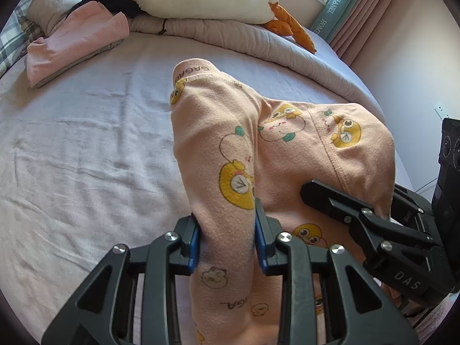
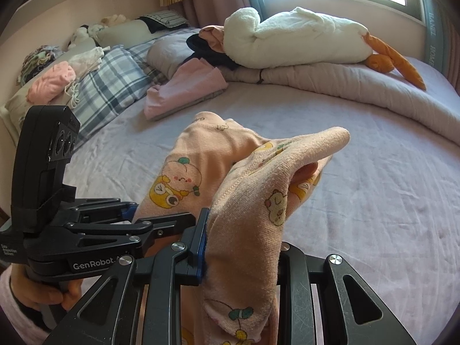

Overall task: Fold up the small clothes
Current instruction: 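Hold the shirt bundle squeezed between both grippers to square its sides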

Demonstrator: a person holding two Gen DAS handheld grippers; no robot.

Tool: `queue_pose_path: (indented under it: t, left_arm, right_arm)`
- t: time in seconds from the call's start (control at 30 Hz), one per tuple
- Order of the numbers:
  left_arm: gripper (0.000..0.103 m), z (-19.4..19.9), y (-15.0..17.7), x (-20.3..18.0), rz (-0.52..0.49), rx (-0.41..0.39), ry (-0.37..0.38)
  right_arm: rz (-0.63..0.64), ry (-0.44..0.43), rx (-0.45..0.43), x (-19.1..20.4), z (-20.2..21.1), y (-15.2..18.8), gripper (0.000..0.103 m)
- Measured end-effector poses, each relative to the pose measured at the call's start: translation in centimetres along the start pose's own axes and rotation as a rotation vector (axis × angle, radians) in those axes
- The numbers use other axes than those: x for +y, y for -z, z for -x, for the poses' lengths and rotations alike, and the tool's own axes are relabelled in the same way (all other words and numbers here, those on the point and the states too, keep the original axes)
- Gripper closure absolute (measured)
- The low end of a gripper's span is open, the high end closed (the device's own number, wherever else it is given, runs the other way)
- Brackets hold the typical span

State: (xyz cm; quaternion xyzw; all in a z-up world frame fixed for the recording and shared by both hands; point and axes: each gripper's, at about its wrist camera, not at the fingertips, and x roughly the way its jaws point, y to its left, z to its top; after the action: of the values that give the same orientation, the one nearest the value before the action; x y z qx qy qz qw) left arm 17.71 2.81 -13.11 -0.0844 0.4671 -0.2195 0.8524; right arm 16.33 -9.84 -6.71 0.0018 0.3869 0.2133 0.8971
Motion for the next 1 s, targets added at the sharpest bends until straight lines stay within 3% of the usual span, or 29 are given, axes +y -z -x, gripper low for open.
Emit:
queue_pose_path:
  t: [1.0]
  left_arm:
    - [0.072,-1.7,-0.7,-1.0,-0.013,0.05,-0.042]
  right_arm:
    - [-0.038,0.008,0.027,-1.9,-2.5,-0.9,0.075]
